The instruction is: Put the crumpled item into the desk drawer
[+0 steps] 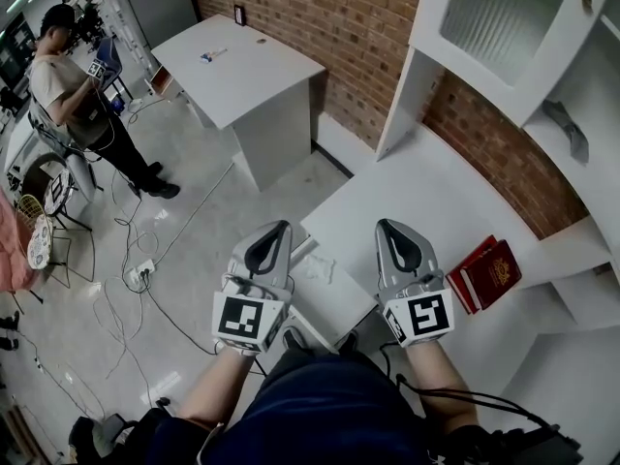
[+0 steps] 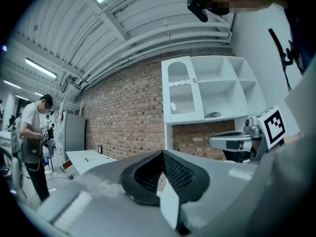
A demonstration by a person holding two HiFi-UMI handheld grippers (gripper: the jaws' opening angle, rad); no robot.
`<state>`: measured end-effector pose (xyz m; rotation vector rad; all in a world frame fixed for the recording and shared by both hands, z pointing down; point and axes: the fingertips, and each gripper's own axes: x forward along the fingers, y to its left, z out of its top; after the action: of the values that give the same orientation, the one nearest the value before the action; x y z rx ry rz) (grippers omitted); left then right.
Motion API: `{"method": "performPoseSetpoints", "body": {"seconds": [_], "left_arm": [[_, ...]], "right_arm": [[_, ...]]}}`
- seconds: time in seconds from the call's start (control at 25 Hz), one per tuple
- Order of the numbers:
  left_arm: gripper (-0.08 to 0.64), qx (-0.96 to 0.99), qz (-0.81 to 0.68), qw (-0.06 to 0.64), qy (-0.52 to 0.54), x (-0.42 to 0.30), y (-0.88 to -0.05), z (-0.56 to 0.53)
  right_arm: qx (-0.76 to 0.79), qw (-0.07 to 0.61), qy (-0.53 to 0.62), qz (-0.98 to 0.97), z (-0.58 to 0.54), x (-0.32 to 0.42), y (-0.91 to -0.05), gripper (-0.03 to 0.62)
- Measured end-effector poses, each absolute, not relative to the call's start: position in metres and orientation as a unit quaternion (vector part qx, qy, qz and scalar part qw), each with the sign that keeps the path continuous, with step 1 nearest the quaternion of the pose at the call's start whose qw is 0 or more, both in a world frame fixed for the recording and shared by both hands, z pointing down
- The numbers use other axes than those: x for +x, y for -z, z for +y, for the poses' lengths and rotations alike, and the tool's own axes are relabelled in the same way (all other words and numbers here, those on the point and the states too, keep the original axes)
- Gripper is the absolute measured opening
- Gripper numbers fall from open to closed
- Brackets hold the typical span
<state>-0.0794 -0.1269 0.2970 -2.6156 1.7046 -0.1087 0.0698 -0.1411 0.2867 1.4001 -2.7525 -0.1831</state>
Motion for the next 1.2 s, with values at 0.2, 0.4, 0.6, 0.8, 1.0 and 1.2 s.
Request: {"method": "performPoseSetpoints", "body": {"seconds": [0.2,0.4,0.6,0.8,1.0,1.2], "left_arm": [[0.002,-0.836,0.548,0.002,0.032,-0.082,-0.296,-0.131],[0.002,-0.839,0.543,0.007,0.035,-0.082,-0.297,-0.136],[0.002,-0.839,0.542,0.005,0.041,-0.083,-0.301,-0.139],[0.002,-0.839,0.542,-0.001,0.04,-0.08,-0.3,-0.142],[0.002,-0.841,0.538,0.006,0.048,-0.079,-0.302,-0.145],[0.002,-0.841,0.539,0.003,0.05,-0.079,-0.303,-0.146]], "right_arm": [[0.45,0.025,0.058,-0.891,-0.144,0.065,-0.288,0.002],[0.45,0.025,0.054,-0.891,-0.148,0.064,-0.29,0.002],[0.448,0.027,0.051,-0.892,-0.151,0.063,-0.291,0.002],[0.444,0.027,0.05,-0.894,-0.154,0.062,-0.291,0.002],[0.442,0.028,0.046,-0.895,-0.156,0.063,-0.294,0.002],[0.44,0.024,0.045,-0.897,-0.156,0.064,-0.294,0.002]]}}
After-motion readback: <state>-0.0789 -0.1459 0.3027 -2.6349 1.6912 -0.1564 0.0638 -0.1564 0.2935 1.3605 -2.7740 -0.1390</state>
